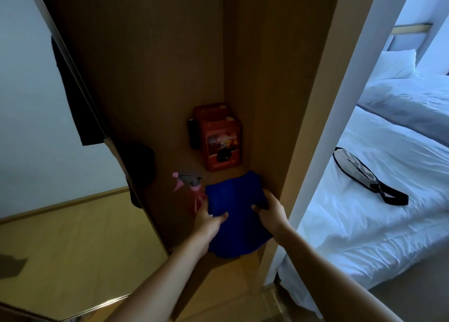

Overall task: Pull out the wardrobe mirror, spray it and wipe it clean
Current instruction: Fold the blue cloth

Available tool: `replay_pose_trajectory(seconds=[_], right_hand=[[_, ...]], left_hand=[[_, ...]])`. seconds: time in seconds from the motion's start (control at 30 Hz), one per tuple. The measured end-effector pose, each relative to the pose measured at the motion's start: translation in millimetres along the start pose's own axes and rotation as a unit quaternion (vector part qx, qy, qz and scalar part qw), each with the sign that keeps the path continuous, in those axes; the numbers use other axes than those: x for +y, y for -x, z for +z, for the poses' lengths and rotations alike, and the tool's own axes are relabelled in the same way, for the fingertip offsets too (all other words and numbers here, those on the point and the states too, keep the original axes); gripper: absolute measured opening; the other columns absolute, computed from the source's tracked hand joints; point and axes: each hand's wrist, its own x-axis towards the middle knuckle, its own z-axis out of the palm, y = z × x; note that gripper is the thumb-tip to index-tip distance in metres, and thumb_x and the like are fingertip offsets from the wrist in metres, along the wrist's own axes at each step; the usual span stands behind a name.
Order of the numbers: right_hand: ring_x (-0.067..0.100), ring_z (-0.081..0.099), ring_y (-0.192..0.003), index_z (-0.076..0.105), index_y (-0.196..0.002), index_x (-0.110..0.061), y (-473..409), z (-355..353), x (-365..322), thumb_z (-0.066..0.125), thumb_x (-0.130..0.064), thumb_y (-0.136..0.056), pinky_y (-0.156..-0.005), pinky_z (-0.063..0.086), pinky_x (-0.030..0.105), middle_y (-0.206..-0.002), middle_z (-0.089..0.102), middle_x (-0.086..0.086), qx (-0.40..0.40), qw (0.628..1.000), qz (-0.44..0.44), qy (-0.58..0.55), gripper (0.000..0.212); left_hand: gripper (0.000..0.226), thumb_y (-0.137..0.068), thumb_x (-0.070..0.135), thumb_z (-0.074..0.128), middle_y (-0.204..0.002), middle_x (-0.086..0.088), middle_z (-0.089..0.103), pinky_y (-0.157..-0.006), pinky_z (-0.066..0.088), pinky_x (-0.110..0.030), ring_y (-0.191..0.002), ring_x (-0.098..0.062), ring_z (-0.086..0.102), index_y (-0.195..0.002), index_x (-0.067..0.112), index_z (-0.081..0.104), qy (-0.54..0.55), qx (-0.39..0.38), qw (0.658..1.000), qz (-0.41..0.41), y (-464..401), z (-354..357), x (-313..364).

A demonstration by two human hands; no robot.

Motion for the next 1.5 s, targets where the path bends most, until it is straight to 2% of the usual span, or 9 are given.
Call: replay_pose_trajectory(seconds=[0.3,0.6,0.73,0.9,1.0,1.07,1.2,1.3,1.5], right_hand=[[0.029,0.056,-0.116,0.025,-0.151,-0.026,-34.3,24.3,-0.2,0.046,-0.009,-0.099,-0.083,0.047,0.031,-0.140,0.051,0.008,0.063,0.992,-0.008,0.107,0.059],[0.021,0.061,-0.087,0.017,-0.153,-0.030,-89.4,35.5,-0.5,0.042,-0.010,-0.100,-0.066,0.044,0.027,-0.116,0.063,0.010,0.031,0.976,-0.024,0.213,0.062],[0.022,0.061,-0.106,0.019,-0.153,-0.023,-110.2,38.9,2.1,0.042,-0.010,-0.100,-0.083,0.052,0.031,-0.126,0.060,0.008,0.041,0.960,-0.068,0.269,0.059],[0.022,0.038,-0.138,0.010,-0.155,-0.012,-124.5,50.8,0.4,0.047,-0.012,-0.097,-0.106,0.042,0.031,-0.156,0.026,0.008,0.077,0.868,-0.193,0.451,0.069],[0.019,0.018,-0.148,0.014,-0.154,-0.011,-134.4,62.3,6.7,0.036,-0.019,-0.100,-0.122,0.016,0.037,-0.160,0.020,0.006,0.014,0.822,-0.271,0.501,0.059],[0.017,0.002,-0.150,0.002,-0.155,-0.013,-140.9,64.5,17.6,0.027,-0.024,-0.102,-0.123,0.003,0.036,-0.163,0.005,0.004,-0.059,0.805,-0.247,0.537,0.059],[0.018,-0.008,-0.150,-0.005,-0.155,-0.011,-151.1,60.2,48.6,0.020,-0.028,-0.103,-0.122,-0.002,0.037,-0.163,-0.004,0.004,-0.081,0.800,-0.195,0.561,0.060],[0.023,-0.007,-0.150,-0.003,-0.154,-0.007,-151.2,61.5,62.6,0.005,-0.028,-0.098,-0.121,-0.008,0.037,-0.163,-0.005,0.009,-0.068,0.782,-0.193,0.589,0.061],[0.026,-0.008,-0.150,-0.007,-0.153,-0.002,-149.2,63.9,55.8,0.015,-0.027,-0.105,-0.122,0.000,0.039,-0.162,-0.007,0.015,-0.058,0.787,-0.154,0.595,0.058]], left_hand=[[0.059,-0.097,0.016,0.055,-0.148,-0.006,0.043,-0.099,0.042,-0.033,-0.133,-0.027,0.044,-0.150,0.016,0.028,-0.105,0.043,0.993,0.037,-45.3,17.8,-7.3],[0.017,-0.096,0.002,0.047,-0.101,-0.010,0.060,-0.077,0.043,-0.032,-0.104,-0.030,0.059,-0.109,0.008,0.057,-0.142,0.057,0.987,0.041,-93.9,25.7,-15.6],[0.031,-0.098,0.004,0.045,-0.107,-0.005,0.059,-0.080,0.042,-0.027,-0.106,-0.023,0.057,-0.128,0.009,0.049,-0.153,0.070,0.985,0.041,-114.0,33.0,-16.9],[0.087,-0.088,0.011,0.059,-0.151,-0.021,0.031,-0.093,0.050,-0.032,-0.122,-0.029,0.053,-0.153,0.002,0.002,-0.362,0.103,0.920,0.107,-123.4,49.7,-24.6],[0.082,-0.067,0.018,0.080,-0.139,-0.025,0.049,-0.099,0.050,-0.044,-0.124,-0.036,0.055,-0.140,-0.001,0.046,-0.482,0.161,0.836,0.204,-123.5,57.6,-25.9],[0.066,-0.079,0.024,0.067,-0.143,-0.014,0.050,-0.112,0.030,-0.044,-0.132,-0.027,0.049,-0.139,0.005,0.050,-0.521,0.144,0.805,0.245,-128.3,59.9,-31.7],[0.058,-0.090,0.032,0.030,-0.146,-0.004,0.047,-0.115,0.005,-0.035,-0.134,-0.019,0.046,-0.140,0.011,0.050,-0.547,0.072,0.809,0.203,-132.7,59.1,-42.9],[0.054,-0.100,0.033,0.022,-0.133,-0.006,0.061,-0.113,0.009,-0.031,-0.123,-0.019,0.058,-0.126,0.010,0.063,-0.550,0.079,0.807,0.201,-131.9,59.6,-54.3],[0.054,-0.092,0.032,0.031,-0.139,-0.007,0.055,-0.105,0.034,-0.035,-0.130,-0.016,0.047,-0.130,0.008,0.061,-0.523,0.116,0.821,0.200,-129.0,57.6,-57.8]])
